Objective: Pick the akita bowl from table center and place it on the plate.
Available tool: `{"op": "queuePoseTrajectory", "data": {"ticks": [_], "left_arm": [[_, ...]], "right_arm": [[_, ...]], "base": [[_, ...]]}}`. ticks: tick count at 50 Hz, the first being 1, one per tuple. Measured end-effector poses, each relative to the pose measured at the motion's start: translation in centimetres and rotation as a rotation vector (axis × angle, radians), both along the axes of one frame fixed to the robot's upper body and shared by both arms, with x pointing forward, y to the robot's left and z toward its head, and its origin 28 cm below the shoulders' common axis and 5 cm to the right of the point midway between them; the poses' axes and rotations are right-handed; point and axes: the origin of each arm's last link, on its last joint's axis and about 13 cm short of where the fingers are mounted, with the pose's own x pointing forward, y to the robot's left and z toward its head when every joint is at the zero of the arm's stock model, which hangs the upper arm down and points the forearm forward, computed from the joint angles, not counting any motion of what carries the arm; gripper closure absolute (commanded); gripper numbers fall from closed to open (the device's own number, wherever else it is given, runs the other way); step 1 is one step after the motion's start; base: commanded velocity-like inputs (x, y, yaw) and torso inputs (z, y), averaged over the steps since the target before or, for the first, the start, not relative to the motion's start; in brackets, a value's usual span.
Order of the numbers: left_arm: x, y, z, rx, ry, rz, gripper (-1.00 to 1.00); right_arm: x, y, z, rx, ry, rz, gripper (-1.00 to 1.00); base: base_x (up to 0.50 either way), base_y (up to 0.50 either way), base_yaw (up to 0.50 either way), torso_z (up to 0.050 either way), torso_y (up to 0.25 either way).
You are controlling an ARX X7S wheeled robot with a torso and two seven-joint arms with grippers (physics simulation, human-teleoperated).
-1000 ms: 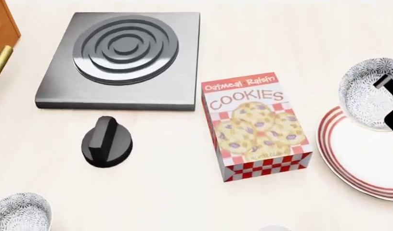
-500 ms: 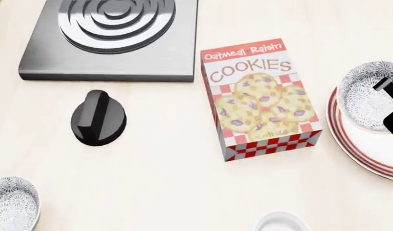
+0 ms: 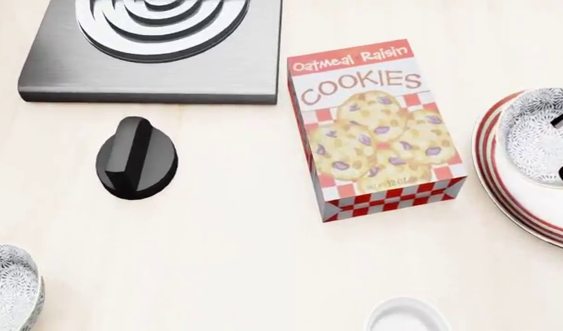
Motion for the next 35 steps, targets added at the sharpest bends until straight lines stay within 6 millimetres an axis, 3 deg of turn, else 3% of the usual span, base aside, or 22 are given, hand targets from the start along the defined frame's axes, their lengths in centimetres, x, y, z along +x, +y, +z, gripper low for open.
{"op": "queuePoseTrajectory", "data": {"ticks": [12, 35], "left_arm": [[0.0, 0.0, 0.0, -0.007, 0.004, 0.003, -1.00], [-0.1, -0.1, 0.1, -0.013, 0.005, -0.003, -1.00]], "right_arm": [[0.5, -0.8, -0.1, 0.025, -0.037, -0.048, 1.00], [3.0, -2.4, -2.5, 0.068, -0.025, -0.135, 1.00]], "base": [[0.00, 0.00, 0.00, 0.000, 0.000], [0.00, 0.00, 0.00, 0.000, 0.000]]}}
